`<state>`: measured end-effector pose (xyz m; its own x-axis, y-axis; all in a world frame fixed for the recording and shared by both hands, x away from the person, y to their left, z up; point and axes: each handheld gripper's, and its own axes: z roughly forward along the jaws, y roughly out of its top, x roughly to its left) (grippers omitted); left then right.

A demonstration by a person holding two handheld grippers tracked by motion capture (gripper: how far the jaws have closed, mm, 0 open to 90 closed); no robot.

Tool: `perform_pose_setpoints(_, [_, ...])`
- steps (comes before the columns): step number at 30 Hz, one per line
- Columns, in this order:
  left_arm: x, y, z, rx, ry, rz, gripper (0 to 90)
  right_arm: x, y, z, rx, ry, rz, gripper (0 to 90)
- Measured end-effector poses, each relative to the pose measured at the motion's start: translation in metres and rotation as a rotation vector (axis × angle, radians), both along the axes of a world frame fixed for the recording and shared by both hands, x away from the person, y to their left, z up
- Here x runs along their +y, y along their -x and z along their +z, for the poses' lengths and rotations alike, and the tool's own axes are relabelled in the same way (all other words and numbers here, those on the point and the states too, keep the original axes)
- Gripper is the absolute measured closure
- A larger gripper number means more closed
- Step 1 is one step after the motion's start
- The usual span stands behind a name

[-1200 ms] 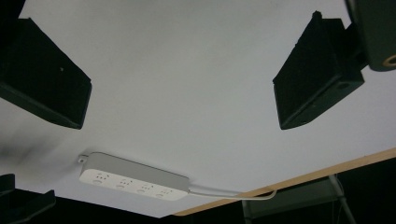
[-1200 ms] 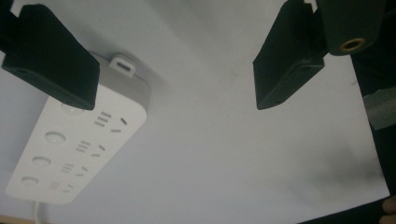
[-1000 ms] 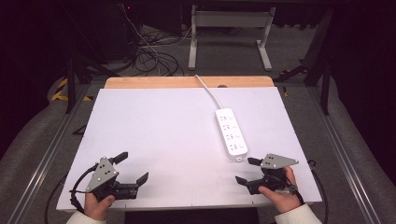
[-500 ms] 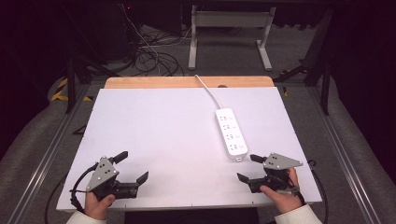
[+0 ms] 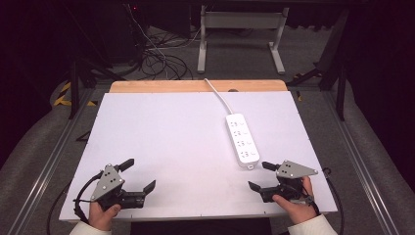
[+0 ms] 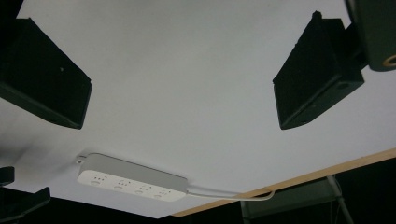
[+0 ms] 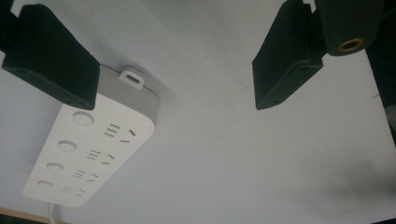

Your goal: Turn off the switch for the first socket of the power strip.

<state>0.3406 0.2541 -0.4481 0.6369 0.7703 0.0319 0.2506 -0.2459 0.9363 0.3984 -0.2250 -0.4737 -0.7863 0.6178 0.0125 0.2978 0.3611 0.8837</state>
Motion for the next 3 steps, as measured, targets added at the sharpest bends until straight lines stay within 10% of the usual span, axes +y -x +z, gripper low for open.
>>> perform_pose_setpoints(3, [0.0003, -0.0003, 0.0000, -0.004, -0.005, 0.000, 4.5, -0.0006, 0.0002, 0.0005, 0.002, -0.003, -0.007, 15.3])
